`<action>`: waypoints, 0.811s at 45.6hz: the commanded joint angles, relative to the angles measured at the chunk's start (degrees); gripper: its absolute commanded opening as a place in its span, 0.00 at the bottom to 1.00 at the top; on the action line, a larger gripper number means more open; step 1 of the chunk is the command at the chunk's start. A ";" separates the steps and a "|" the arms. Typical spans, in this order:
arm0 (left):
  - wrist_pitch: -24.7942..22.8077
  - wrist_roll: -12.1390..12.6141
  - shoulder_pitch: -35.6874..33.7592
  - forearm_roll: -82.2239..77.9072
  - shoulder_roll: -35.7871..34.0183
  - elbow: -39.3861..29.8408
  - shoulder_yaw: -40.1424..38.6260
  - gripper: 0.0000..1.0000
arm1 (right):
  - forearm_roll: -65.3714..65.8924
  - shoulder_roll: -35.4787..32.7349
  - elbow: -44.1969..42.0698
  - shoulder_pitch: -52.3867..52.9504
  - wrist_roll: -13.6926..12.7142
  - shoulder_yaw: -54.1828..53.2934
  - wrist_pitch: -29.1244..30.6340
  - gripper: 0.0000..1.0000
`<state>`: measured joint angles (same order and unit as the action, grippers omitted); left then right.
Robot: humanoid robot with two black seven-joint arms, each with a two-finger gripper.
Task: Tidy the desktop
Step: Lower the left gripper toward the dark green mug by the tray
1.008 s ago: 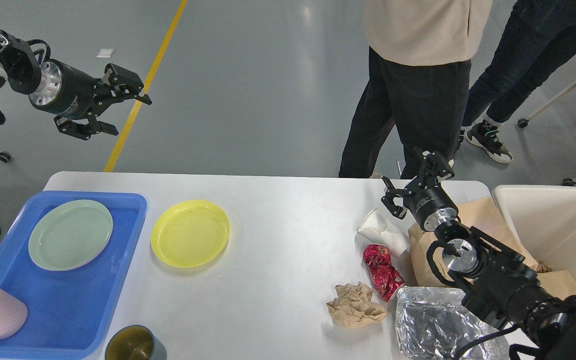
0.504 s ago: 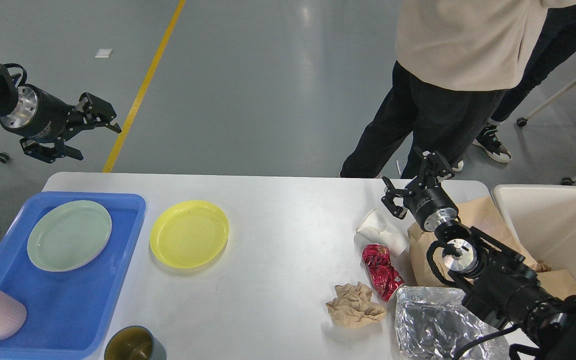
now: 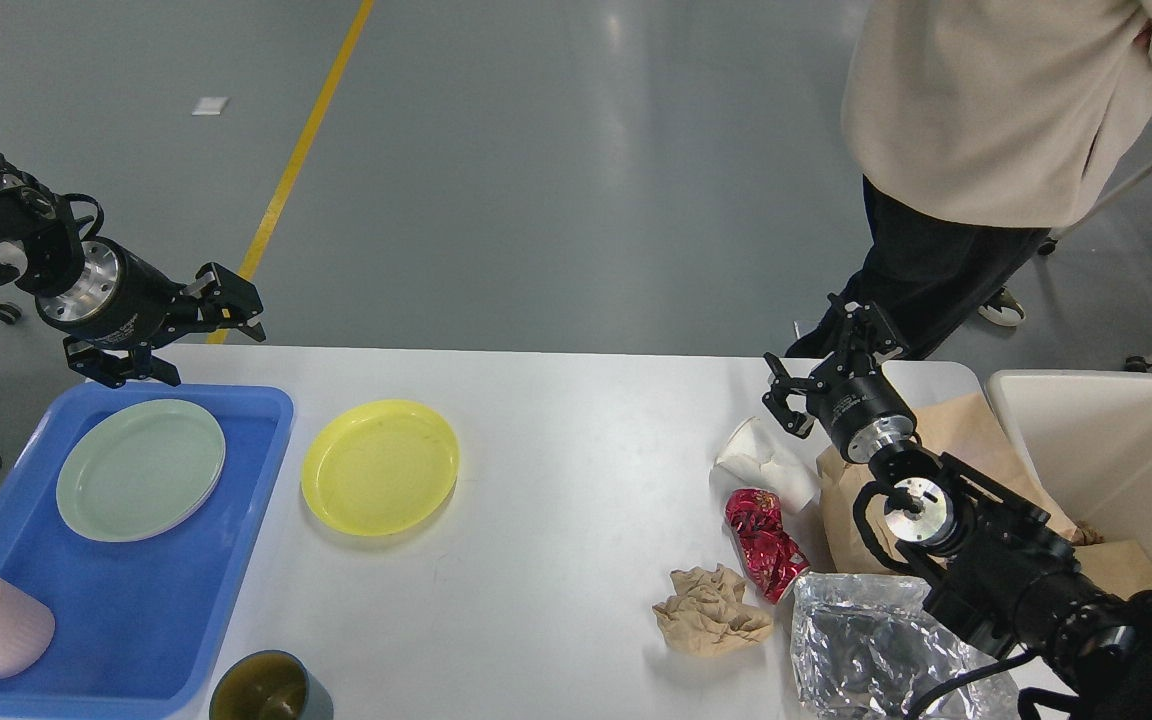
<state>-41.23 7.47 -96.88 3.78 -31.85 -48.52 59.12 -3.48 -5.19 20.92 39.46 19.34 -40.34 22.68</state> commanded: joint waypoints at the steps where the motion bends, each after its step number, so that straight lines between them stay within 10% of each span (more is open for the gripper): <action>1: -0.08 0.00 -4.45 0.00 -1.28 -7.72 2.40 0.96 | -0.04 0.00 0.00 0.00 0.00 0.00 0.00 1.00; 20: -1.31 0.44 -17.72 -0.09 -2.95 -24.16 10.84 0.96 | 0.05 0.00 0.00 0.00 0.00 0.00 0.00 1.00; 37: -12.11 0.97 -28.45 -0.09 -1.99 -31.90 16.91 0.96 | -0.04 0.00 0.00 0.00 0.00 0.00 0.00 1.00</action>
<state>-49.82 8.13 -123.84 3.69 -34.38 -79.11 75.37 -3.47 -5.19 20.92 39.46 19.34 -40.34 22.68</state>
